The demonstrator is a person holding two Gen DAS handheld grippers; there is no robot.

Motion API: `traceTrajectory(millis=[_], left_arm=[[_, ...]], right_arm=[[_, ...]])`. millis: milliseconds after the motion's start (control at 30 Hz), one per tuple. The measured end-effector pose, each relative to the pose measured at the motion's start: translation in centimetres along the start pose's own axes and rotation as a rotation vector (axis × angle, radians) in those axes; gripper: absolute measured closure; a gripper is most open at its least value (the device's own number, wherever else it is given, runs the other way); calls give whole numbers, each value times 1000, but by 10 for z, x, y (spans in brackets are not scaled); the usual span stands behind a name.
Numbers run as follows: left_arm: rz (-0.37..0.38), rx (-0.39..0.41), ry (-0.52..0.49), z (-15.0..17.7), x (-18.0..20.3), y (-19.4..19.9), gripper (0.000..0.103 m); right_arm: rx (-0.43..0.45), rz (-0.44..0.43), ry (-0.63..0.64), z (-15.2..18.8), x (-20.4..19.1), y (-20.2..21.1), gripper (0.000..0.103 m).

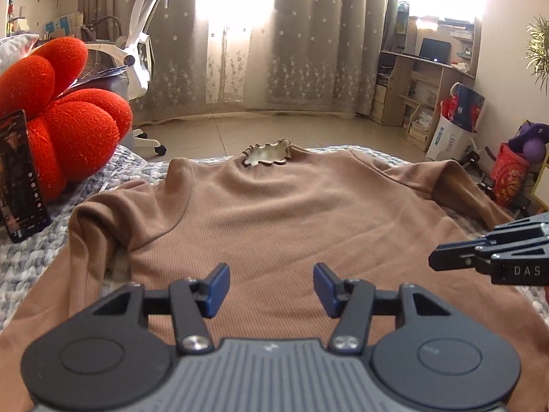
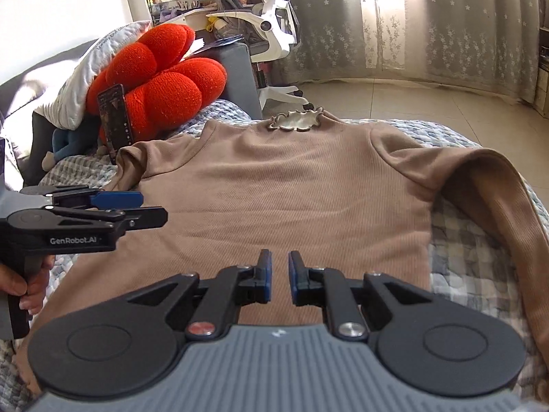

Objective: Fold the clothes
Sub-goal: 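Grip near the collar with both tools, smooth the top flat, release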

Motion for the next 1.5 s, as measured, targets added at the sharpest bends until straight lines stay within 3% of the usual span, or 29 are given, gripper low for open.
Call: traceTrajectory(millis=[133, 533, 800, 1000, 1500], left_arm=[[-16, -14, 17, -12, -6, -36, 68], [-41, 7, 37, -64, -28, -95, 69], [-46, 17, 85, -91, -44, -128, 70], [-47, 28, 98, -106, -55, -144, 77], [-16, 1, 197, -120, -75, -166, 67]], right_arm=[[-9, 44, 27, -18, -3, -43, 87], [28, 100, 112, -72, 1, -111, 87], [57, 91, 102, -103, 10, -145, 87], [46, 68, 57, -126, 20, -171, 87], [29, 44, -26, -156, 37, -206, 85]])
Point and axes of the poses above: each gripper's, at about its wrist camera, not at the fingertips, and y roughly against the way its jaws point, x to its right, z to its underside, the point moved 5 cm from there along -y, roughly the way its jaws point, and after that the axes turned 4 degrees about -x, right-handed, at the moved point
